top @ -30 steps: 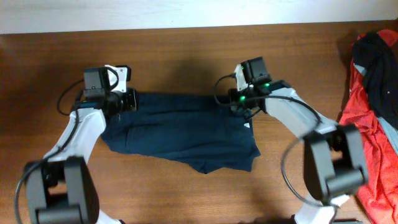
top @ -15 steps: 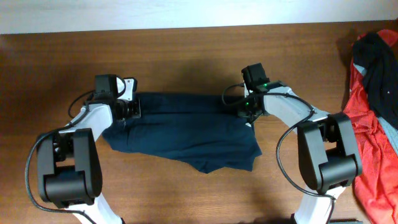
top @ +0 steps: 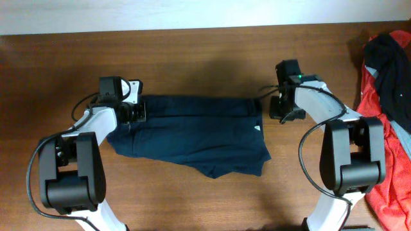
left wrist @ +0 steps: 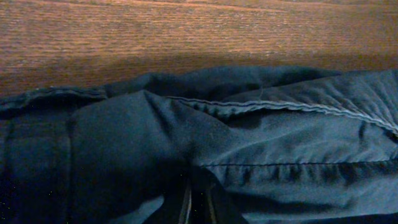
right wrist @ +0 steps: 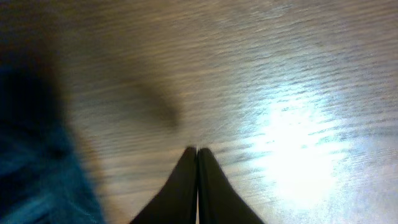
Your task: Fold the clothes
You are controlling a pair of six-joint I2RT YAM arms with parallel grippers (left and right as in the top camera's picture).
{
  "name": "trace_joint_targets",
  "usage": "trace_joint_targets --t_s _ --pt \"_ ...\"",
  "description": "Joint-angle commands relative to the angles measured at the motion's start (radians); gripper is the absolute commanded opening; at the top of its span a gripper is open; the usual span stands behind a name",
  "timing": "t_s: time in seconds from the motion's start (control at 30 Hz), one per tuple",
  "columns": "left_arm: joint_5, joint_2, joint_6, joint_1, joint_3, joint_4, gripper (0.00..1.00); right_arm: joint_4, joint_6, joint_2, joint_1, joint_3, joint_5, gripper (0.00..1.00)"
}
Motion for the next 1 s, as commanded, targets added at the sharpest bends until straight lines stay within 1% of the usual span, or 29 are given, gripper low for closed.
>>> trace_joint_targets --t_s 0.0,0.03,0.07,0.13,0.37,0.47,0.57,0.77,0.97 --pt "-0.003 0.008 0.012 0.006 -0.011 -0.012 0.11 -0.008 -0.132 -0.083 0.022 0.085 -0.222 0.04" --pt "-0.001 -0.012 0.012 0.006 -0.011 -0.011 0.11 0.003 -0.142 -0.111 0.042 0.107 -0.315 0.04" --pt "-0.001 -0.021 0.012 0.006 -0.011 -0.011 0.12 0.016 -0.142 -0.118 0.052 0.11 -0.335 0.04" --pt "-0.001 -0.032 0.012 0.006 -0.011 -0.009 0.15 0.047 -0.138 -0.121 0.078 0.11 -0.34 0.04" --pt "-0.001 -0.035 0.012 0.006 -0.011 -0.01 0.15 0.143 -0.105 -0.01 0.156 0.108 -0.325 0.04" --pt "-0.001 -0.035 0.012 0.006 -0.011 -0.012 0.15 0.154 -0.034 0.062 0.163 0.108 -0.241 0.04" --pt "-0.001 -0.035 0.012 0.006 -0.011 -0.014 0.15 0.145 -0.004 0.108 0.153 0.108 -0.161 0.04" --pt "-0.002 -0.035 0.012 0.006 -0.011 -0.013 0.15 0.073 0.074 0.135 0.102 0.108 0.072 0.04" --pt "-0.005 -0.035 0.012 0.006 -0.011 -0.014 0.15 0.035 0.072 0.138 0.033 0.108 0.08 0.04"
